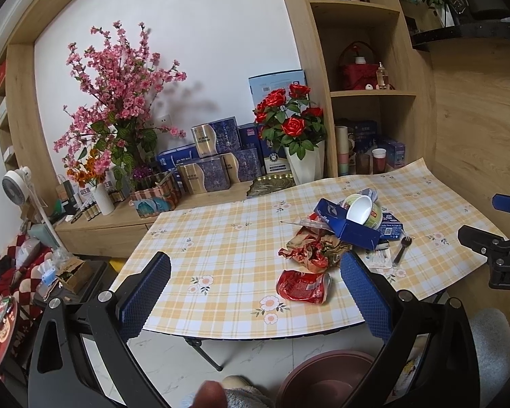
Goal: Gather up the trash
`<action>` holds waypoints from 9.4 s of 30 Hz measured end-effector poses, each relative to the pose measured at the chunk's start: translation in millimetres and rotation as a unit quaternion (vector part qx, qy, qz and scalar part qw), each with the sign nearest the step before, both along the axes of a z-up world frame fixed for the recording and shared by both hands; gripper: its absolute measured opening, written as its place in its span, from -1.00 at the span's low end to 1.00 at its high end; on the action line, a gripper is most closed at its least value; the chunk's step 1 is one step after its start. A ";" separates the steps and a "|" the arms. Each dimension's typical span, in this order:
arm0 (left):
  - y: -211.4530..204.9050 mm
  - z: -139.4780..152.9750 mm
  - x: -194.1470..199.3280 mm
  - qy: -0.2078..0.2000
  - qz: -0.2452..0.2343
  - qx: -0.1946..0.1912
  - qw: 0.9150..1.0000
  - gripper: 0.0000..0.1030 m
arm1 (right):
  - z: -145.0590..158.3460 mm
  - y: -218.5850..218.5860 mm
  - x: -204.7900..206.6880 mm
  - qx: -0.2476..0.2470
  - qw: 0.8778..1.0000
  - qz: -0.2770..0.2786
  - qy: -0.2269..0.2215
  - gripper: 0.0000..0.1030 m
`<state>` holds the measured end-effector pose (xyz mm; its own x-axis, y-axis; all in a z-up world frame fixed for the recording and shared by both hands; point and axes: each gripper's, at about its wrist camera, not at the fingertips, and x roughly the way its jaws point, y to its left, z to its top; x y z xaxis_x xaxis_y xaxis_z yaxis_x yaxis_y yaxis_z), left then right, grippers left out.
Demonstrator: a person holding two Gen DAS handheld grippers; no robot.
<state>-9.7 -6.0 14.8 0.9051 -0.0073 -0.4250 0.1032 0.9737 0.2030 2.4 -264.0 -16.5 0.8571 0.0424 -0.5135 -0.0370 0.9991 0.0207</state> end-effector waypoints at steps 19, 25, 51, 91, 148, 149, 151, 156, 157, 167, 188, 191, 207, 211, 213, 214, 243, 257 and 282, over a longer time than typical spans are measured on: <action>24.0 -60.3 39.0 -0.007 -0.011 -0.039 0.999 0.90 | -60.7 -4.0 32.5 0.030 0.998 0.028 0.052 0.90; 31.2 -111.1 77.9 0.103 -0.006 -0.080 0.991 0.90 | -82.6 -3.0 48.4 0.023 0.997 0.036 0.063 0.90; 42.6 -238.7 212.3 0.303 0.013 -0.338 0.891 -0.03 | -115.2 -23.3 178.7 -0.078 0.995 0.048 0.045 0.89; 41.2 -266.3 237.1 0.318 -0.005 -0.440 0.840 -0.32 | -134.0 -55.7 270.1 0.175 0.984 -0.003 0.027 -0.01; 55.8 -232.4 49.8 0.215 -0.075 -0.256 0.940 -0.41 | -307.7 87.7 37.4 0.044 0.953 0.115 0.277 -0.01; 55.6 -238.1 54.0 0.226 -0.073 -0.261 0.936 -0.41 | -315.6 85.8 39.4 0.050 0.948 0.109 0.294 -0.01; 55.7 -243.4 58.1 0.235 -0.073 -0.270 0.931 -0.41 | -323.9 77.7 40.8 0.058 0.943 0.098 0.312 -0.01; 55.2 -246.2 60.6 0.236 -0.078 -0.281 0.927 -0.41 | -337.2 63.3 48.8 0.070 0.935 0.067 0.341 -0.01; 54.4 -246.5 61.0 0.236 -0.079 -0.281 0.927 -0.41 | -338.8 60.9 49.3 0.071 0.934 0.061 0.345 -0.01; 43.8 -249.0 63.1 0.245 -0.089 -0.267 0.928 -0.41 | -346.8 57.5 54.3 0.070 0.931 0.049 0.356 0.00; 42.3 -251.0 63.5 0.247 -0.090 -0.263 0.929 -0.41 | -323.0 42.3 53.5 0.058 0.953 0.005 0.297 0.63; 41.9 -251.1 63.6 0.247 -0.091 -0.260 0.929 -0.41 | -307.1 40.2 50.3 0.052 0.963 0.000 0.265 0.79; 5.1 -299.0 78.4 0.361 -0.057 -0.115 0.924 -0.41 | -232.5 9.9 29.1 0.039 0.989 -0.047 0.133 0.89; -3.8 -329.8 86.0 0.422 -0.040 -0.070 0.903 -0.41 | -237.1 2.6 29.9 0.050 0.987 -0.058 0.142 0.89; -7.3 -340.8 87.5 0.442 -0.039 -0.055 0.895 -0.41 | -239.5 0.2 31.8 0.047 0.986 -0.063 0.145 0.89; -9.3 -347.8 88.0 0.454 -0.039 -0.043 0.889 -0.41 | -240.5 0.1 32.2 0.047 0.986 -0.066 0.145 0.89; 30.3 -277.8 81.0 0.290 -0.022 -0.220 0.931 0.52 | -226.1 -13.9 38.3 0.052 0.985 -0.099 0.130 0.89; 42.7 -221.8 56.2 0.090 -0.006 -0.215 0.972 0.71 | -211.2 -21.0 46.9 0.105 0.987 -0.021 0.121 0.89; 22.9 -242.3 104.0 0.104 -0.007 -0.232 0.967 0.71 | -178.7 -119.8 235.5 0.131 0.982 -0.042 0.130 0.89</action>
<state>94.2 16.9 -227.5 0.7985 -0.2529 -0.5462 0.1094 0.9533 -0.2815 237.9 -383.7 -195.2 0.7044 0.1379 -0.6963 0.0849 0.9575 0.2755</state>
